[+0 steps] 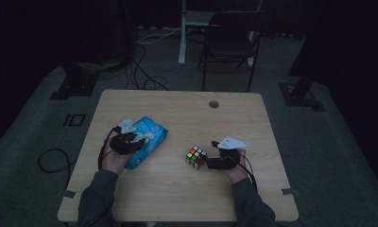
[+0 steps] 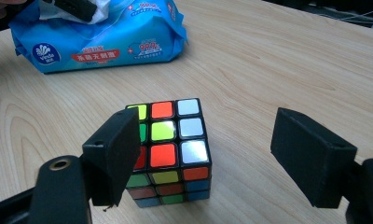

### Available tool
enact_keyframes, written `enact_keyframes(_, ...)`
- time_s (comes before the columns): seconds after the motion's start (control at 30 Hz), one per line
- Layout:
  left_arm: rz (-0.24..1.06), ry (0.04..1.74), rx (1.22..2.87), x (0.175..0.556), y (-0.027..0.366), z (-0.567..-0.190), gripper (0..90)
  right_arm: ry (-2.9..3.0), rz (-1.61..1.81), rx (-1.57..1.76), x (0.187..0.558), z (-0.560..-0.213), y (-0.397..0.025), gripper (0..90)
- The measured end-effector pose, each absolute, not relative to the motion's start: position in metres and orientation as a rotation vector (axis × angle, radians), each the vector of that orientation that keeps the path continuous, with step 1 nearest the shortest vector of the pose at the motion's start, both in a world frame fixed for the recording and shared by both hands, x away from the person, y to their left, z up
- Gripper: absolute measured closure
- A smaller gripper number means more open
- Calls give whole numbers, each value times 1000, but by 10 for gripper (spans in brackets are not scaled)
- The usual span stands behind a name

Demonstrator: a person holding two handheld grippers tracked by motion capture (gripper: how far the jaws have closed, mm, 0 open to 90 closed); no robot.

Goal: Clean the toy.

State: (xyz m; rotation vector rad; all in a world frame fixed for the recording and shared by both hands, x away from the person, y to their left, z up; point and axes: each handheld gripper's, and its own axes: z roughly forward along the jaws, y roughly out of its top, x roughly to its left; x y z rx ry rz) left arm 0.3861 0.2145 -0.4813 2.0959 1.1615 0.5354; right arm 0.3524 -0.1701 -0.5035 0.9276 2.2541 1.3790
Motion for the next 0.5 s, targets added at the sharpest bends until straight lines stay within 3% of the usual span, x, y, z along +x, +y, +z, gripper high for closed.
enact_keyframes(0.23,464,1149,2040,387,224,-476,592,2256,1379,927,353,-504,-170,241)
enact_keyframes(0.4,397,1149,1951,390,231,-474,622,2259,1373,923,352,-504,-169,241)
enact_keyframes(0.5,422,1169,1946,390,235,-471,665,2256,1377,928,353,-504,-169,241)
